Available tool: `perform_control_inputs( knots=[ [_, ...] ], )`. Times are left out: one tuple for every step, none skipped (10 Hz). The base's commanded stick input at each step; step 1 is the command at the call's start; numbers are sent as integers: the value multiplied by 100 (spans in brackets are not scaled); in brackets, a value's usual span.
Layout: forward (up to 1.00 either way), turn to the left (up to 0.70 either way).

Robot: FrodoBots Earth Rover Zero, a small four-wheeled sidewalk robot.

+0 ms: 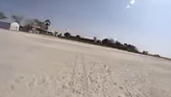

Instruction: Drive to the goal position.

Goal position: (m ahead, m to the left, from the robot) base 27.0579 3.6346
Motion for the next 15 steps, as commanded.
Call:
perform_control_inputs(
  knots=[
    [45, 0],
    [45, 0],
    [45, 0],
    [45, 0],
    [45, 0],
    [45, 0],
    [45, 0],
    [45, 1],
    [45, 2],
    [45, 3],
    [45, 2],
    [45, 2],
    [45, 1],
    [45, 0],
    [45, 0]
  ],
)
